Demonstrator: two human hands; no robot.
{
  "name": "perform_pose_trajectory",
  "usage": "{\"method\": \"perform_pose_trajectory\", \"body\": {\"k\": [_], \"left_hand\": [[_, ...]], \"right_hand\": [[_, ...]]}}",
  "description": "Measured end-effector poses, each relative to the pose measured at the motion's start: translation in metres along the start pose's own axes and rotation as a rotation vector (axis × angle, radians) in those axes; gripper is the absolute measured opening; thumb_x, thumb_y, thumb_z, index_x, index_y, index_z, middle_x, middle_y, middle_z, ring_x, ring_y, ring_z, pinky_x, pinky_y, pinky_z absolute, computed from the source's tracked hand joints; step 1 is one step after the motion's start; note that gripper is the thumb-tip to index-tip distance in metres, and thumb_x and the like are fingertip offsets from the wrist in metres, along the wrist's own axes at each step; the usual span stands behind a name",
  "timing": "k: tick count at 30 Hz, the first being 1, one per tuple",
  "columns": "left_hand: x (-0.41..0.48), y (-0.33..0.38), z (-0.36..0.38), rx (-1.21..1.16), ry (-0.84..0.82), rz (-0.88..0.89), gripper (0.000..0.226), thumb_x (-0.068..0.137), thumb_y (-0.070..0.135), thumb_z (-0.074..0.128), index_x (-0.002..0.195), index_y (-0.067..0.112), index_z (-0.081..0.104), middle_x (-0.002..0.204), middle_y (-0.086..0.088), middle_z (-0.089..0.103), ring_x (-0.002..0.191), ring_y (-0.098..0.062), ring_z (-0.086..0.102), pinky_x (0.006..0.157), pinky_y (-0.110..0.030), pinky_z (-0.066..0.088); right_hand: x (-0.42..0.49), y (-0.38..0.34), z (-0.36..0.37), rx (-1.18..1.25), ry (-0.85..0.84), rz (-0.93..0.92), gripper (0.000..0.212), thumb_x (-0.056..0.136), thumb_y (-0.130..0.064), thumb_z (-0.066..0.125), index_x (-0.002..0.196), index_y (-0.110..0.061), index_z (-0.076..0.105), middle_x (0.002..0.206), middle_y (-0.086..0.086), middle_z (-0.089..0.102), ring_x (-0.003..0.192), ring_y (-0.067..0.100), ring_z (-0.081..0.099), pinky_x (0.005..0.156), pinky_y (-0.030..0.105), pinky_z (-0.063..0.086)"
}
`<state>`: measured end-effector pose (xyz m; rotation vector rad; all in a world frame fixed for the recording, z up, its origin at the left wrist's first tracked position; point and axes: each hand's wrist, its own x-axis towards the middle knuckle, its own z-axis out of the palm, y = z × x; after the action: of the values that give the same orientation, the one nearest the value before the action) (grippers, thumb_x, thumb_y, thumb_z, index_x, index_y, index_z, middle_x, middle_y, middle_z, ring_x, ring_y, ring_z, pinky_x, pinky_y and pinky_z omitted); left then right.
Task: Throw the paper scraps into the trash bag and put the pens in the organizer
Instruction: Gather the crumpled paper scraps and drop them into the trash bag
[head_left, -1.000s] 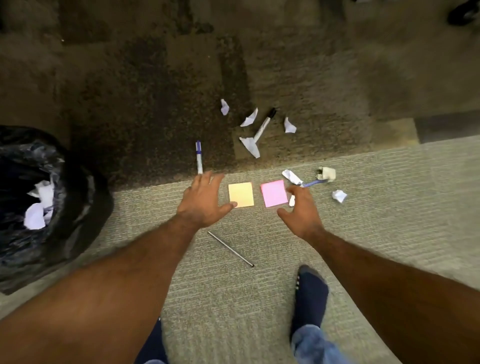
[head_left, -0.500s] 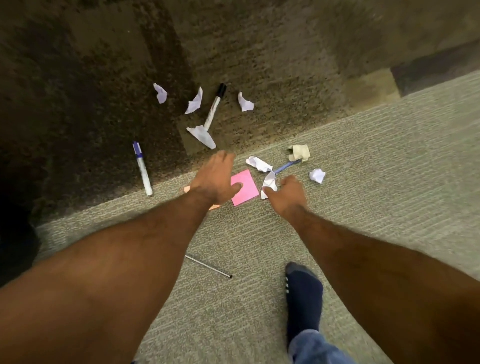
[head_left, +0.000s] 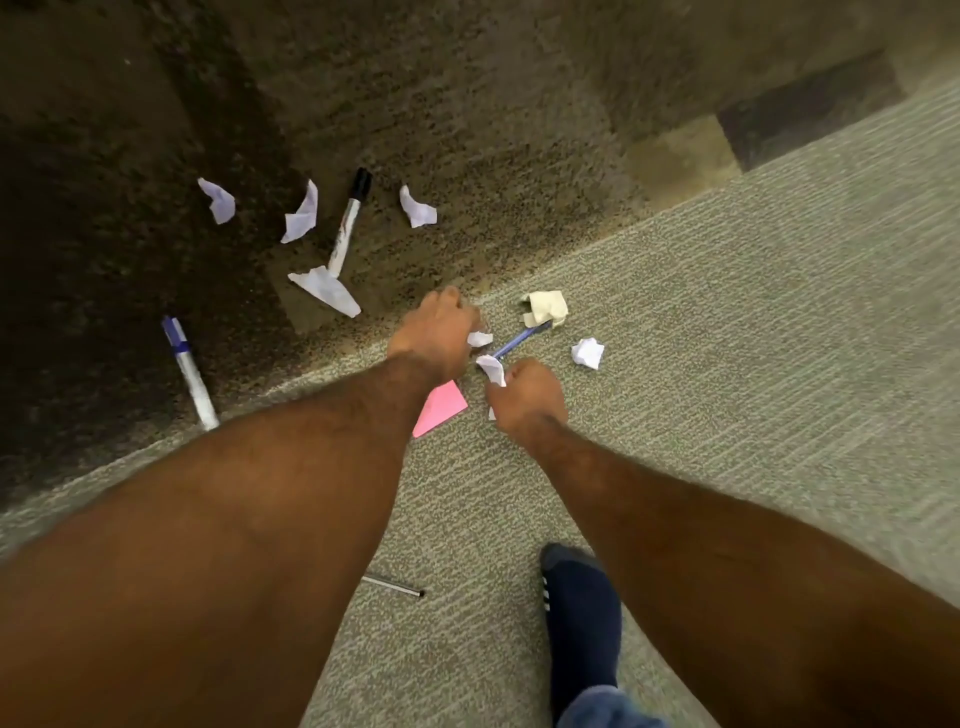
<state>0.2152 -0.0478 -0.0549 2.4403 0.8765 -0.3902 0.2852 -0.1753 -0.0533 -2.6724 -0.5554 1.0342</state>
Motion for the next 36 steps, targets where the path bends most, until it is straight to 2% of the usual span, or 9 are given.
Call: {"method": "perform_pose_trajectory", "body": {"k": [4, 9, 12, 14, 17, 22, 27, 33, 36], "left_hand": [[-0.003, -0.002, -0.005, -0.058, 0.022, -0.018, 0.026, 0.092, 0.024, 0.061, 0.117, 0.016, 0.060, 0.122, -0.010, 0.054, 0.113, -0.030, 0.051, 0.088, -0.043, 0.044], [-0.013, -0.004, -0.018, -0.260, 0.039, -0.033, 0.019, 0.097, 0.014, 0.048, 0.116, 0.015, 0.049, 0.100, -0.012, 0.061, 0.084, -0.030, 0.058, 0.067, -0.038, 0.042], [-0.012, -0.002, -0.026, -0.291, 0.036, -0.018, 0.033, 0.095, 0.006, 0.041, 0.127, 0.018, 0.041, 0.096, -0.011, 0.056, 0.079, -0.032, 0.057, 0.066, -0.040, 0.043], [-0.012, 0.000, -0.030, -0.327, 0.051, 0.002, 0.035, 0.094, 0.005, 0.040, 0.123, 0.022, 0.044, 0.095, -0.006, 0.053, 0.071, -0.025, 0.053, 0.060, -0.034, 0.037], [-0.008, 0.001, -0.031, -0.359, 0.103, 0.000, 0.025, 0.093, 0.011, 0.040, 0.113, 0.021, 0.050, 0.092, -0.006, 0.056, 0.064, -0.017, 0.048, 0.052, -0.030, 0.028], [-0.007, -0.005, -0.029, -0.344, 0.132, -0.054, 0.022, 0.090, 0.016, 0.042, 0.111, 0.018, 0.049, 0.091, -0.010, 0.061, 0.074, -0.028, 0.057, 0.059, -0.032, 0.037], [-0.017, -0.024, -0.036, -0.296, 0.165, -0.030, 0.016, 0.091, 0.018, 0.041, 0.099, 0.011, 0.052, 0.089, -0.014, 0.062, 0.079, -0.032, 0.057, 0.060, -0.034, 0.035], [-0.032, -0.050, -0.041, -0.249, 0.167, -0.061, 0.035, 0.094, 0.047, 0.047, 0.102, 0.014, 0.056, 0.096, -0.008, 0.064, 0.086, -0.029, 0.059, 0.068, -0.039, 0.047], [-0.036, -0.052, -0.041, -0.210, 0.162, -0.072, 0.036, 0.093, 0.057, 0.048, 0.095, 0.021, 0.048, 0.089, -0.002, 0.056, 0.081, -0.025, 0.054, 0.064, -0.034, 0.037]], "right_hand": [[-0.001, 0.008, -0.016, 0.202, -0.009, -0.021, 0.019, 0.087, -0.018, 0.069, 0.081, -0.017, 0.051, 0.076, 0.001, 0.060, 0.071, 0.023, 0.059, 0.058, 0.026, 0.042], [-0.001, 0.020, -0.045, 0.343, 0.126, -0.087, 0.043, 0.091, -0.007, 0.061, 0.128, -0.019, 0.043, 0.097, -0.004, 0.059, 0.076, 0.020, 0.064, 0.053, 0.020, 0.044], [0.010, 0.035, -0.057, 0.355, 0.178, -0.089, 0.027, 0.090, 0.000, 0.053, 0.110, -0.017, 0.058, 0.102, 0.003, 0.062, 0.088, 0.025, 0.065, 0.067, 0.038, 0.057], [0.020, 0.046, -0.062, 0.279, 0.217, -0.063, 0.023, 0.088, 0.002, 0.051, 0.102, -0.011, 0.064, 0.103, 0.011, 0.065, 0.091, 0.025, 0.062, 0.078, 0.042, 0.055], [0.030, 0.056, -0.069, 0.186, 0.258, -0.041, 0.020, 0.088, -0.009, 0.057, 0.107, -0.002, 0.061, 0.107, 0.016, 0.062, 0.086, 0.021, 0.056, 0.068, 0.032, 0.046], [0.042, 0.057, -0.064, 0.131, 0.162, 0.072, 0.066, 0.081, -0.032, 0.075, 0.131, -0.005, 0.043, 0.125, 0.012, 0.043, 0.098, 0.021, 0.047, 0.082, 0.031, 0.044], [0.046, 0.048, -0.063, 0.051, 0.157, 0.000, 0.031, 0.089, -0.024, 0.067, 0.109, -0.001, 0.061, 0.111, 0.019, 0.067, 0.099, 0.034, 0.064, 0.072, 0.028, 0.039], [0.041, 0.024, -0.070, 0.160, 0.163, -0.056, 0.031, 0.089, -0.024, 0.060, 0.118, -0.011, 0.061, 0.114, 0.008, 0.069, 0.099, 0.025, 0.064, 0.084, 0.033, 0.050], [0.043, 0.019, -0.071, 0.188, 0.177, -0.103, 0.024, 0.089, -0.015, 0.060, 0.112, -0.009, 0.058, 0.101, 0.006, 0.065, 0.087, 0.021, 0.063, 0.066, 0.027, 0.044]]}}
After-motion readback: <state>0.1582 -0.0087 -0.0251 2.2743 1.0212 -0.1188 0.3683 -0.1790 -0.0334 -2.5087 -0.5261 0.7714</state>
